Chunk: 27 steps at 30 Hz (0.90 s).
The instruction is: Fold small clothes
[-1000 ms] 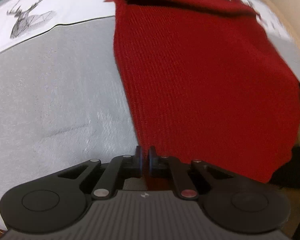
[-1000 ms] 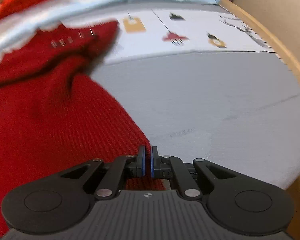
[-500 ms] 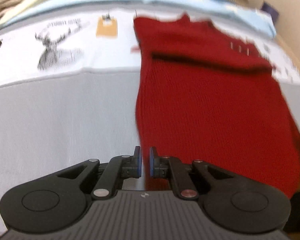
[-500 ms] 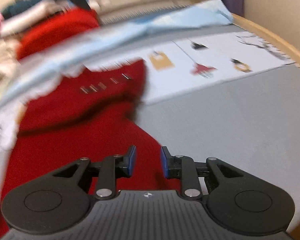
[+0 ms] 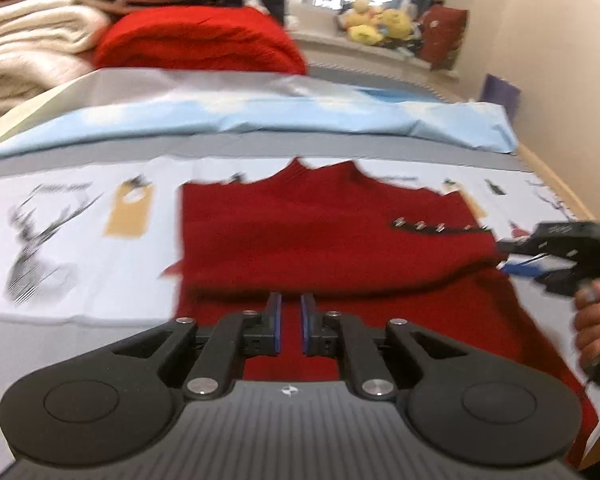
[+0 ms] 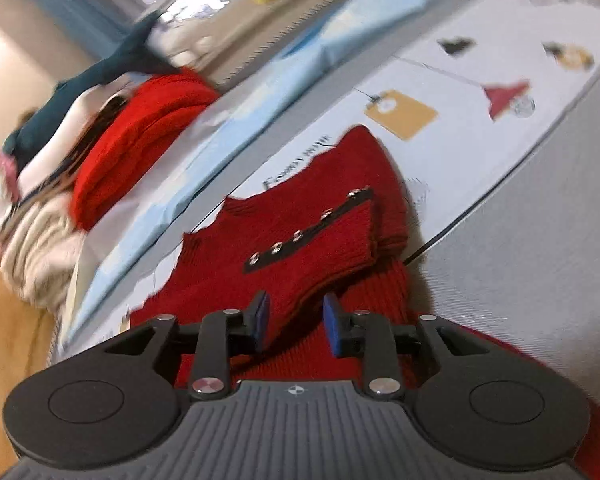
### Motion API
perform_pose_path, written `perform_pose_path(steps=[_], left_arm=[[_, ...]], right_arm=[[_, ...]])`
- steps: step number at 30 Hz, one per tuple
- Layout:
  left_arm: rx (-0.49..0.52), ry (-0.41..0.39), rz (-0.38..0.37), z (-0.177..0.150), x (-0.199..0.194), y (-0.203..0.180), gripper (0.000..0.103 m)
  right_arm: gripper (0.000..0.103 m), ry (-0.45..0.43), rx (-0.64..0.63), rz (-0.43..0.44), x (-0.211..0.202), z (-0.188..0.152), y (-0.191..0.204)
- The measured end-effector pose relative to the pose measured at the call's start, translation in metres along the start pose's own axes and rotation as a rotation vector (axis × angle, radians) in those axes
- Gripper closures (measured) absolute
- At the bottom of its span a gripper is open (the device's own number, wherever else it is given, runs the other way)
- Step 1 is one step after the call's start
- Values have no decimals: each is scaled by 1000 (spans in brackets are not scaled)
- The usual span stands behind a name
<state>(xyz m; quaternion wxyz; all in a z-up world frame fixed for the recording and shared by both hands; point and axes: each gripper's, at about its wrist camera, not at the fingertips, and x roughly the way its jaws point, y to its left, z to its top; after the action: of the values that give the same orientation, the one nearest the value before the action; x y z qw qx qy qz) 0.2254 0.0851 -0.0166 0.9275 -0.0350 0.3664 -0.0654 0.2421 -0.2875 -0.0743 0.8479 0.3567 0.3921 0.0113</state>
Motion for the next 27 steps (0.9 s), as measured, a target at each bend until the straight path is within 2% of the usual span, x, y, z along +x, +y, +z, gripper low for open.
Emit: perform_pose_path(steps=[4, 7, 9, 10, 11, 15, 17, 19, 20, 21, 24, 27], left_arm=[[-16, 0, -68, 13, 39, -15, 90], [-27, 19, -124, 14, 67, -24, 90], [-5, 26, -157, 12, 82, -33, 90], [6, 35, -170, 10, 88, -38, 90], [22, 46, -183, 7, 92, -41, 90], [108, 44, -230, 4, 100, -58, 90], [114, 47, -249, 3, 104, -62, 86], [105, 40, -258, 4, 106, -64, 73], [109, 28, -265, 4, 106, -66, 70], [119, 15, -269, 5, 106, -68, 67], [132, -3, -274, 6, 106, -71, 67], [110, -29, -266, 12, 105, -71, 67]], right_arm=[[64, 28, 72, -44, 33, 3, -9], [66, 20, 32, -43, 45, 9, 1], [90, 18, -22, -94, 48, 10, 10], [95, 6, -21, -90, 47, 11, 12], [95, -10, -23, -79, 43, 11, 17], [95, -80, -177, 4, 24, 8, 53], [95, -69, -211, 12, 23, 6, 58], [95, -65, -191, 46, 24, 6, 51], [95, -69, -203, 63, 24, 7, 51], [95, -76, -220, 88, 23, 7, 53], [96, -61, -235, 213, 22, 7, 62], [96, -26, -309, 310, 18, 1, 75]])
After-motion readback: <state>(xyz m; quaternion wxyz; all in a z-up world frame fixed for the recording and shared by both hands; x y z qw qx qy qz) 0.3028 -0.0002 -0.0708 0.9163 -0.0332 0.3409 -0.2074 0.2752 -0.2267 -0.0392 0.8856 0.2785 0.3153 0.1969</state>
